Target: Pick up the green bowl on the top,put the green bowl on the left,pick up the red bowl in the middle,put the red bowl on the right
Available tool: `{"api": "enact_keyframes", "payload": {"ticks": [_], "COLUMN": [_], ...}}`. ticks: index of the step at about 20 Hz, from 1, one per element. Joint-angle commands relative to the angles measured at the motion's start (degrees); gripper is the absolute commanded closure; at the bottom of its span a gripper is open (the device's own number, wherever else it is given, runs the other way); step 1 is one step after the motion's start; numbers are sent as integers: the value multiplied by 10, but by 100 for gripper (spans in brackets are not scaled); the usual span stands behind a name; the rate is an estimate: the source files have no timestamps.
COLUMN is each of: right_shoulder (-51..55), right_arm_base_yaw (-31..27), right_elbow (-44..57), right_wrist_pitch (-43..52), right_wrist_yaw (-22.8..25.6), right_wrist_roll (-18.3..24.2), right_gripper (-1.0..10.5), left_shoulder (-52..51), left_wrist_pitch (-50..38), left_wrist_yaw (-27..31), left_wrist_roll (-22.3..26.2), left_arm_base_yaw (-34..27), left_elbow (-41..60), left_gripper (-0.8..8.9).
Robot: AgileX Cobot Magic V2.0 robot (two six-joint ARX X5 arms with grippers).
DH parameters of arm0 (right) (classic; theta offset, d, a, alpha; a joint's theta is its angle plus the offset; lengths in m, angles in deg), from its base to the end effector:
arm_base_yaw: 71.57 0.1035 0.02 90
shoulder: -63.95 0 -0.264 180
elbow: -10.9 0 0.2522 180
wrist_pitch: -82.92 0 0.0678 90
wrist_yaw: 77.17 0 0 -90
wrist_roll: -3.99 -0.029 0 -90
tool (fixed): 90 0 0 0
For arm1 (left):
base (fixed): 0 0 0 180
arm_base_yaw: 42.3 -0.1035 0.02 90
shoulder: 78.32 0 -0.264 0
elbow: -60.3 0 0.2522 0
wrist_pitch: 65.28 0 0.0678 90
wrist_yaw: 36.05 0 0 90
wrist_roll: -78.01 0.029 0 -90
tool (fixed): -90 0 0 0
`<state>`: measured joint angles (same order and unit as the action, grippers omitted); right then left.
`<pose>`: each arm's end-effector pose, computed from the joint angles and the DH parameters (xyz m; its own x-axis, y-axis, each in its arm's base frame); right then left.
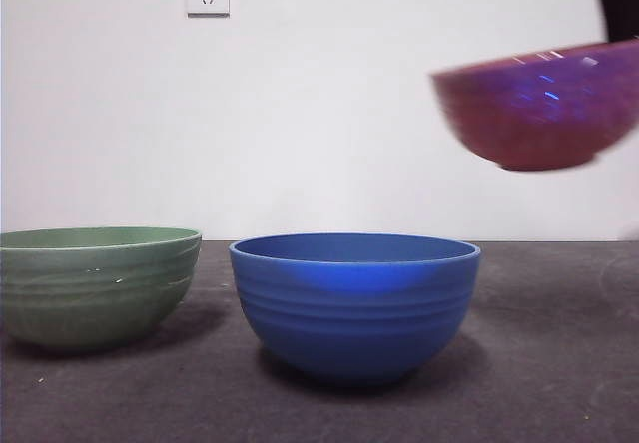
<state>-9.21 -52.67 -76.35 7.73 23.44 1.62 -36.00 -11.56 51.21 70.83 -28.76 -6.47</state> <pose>0.2238 0.0710 0.3333 0.5090 -0.0203 -0.8605 -0.1997 0.9696 -0.1411 0.1346 -0.0338 0.3383 0.8359 -0.2505 -0.4884 0.2128 0.9681 -0.1322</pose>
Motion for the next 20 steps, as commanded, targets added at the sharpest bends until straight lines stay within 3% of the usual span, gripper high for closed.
{"api": "enact_keyframes", "payload": {"ticks": [1,5,13,16,20], "right_shoulder": [5,-2,-94,-93,-66], "right_arm_base_yaw": [-28,-42,-43,-43,-41], "right_elbow": [65,172,187,187,187], "right_wrist_pitch": [28,173,254,252,259], "right_wrist_yaw": [-6,-78,-77,-76,-78], "right_wrist_roll": [-9,-18,-22,-23,-23], "right_gripper": [959,959,934,739,721], "left_shoulder": [0,0,0,0,0], "left_wrist_pitch": [-6,-6,-9,-9,-8], "left_wrist_yaw": [-3,-3,-3,-3,-5], "left_wrist_roll": [-6,-6,-6,-6,-6], "left_arm_base_yaw": [-1,-1,0,0,0], "left_elbow": [4,4,4,4,4], "left_gripper": [468,468,468,468,468]}}
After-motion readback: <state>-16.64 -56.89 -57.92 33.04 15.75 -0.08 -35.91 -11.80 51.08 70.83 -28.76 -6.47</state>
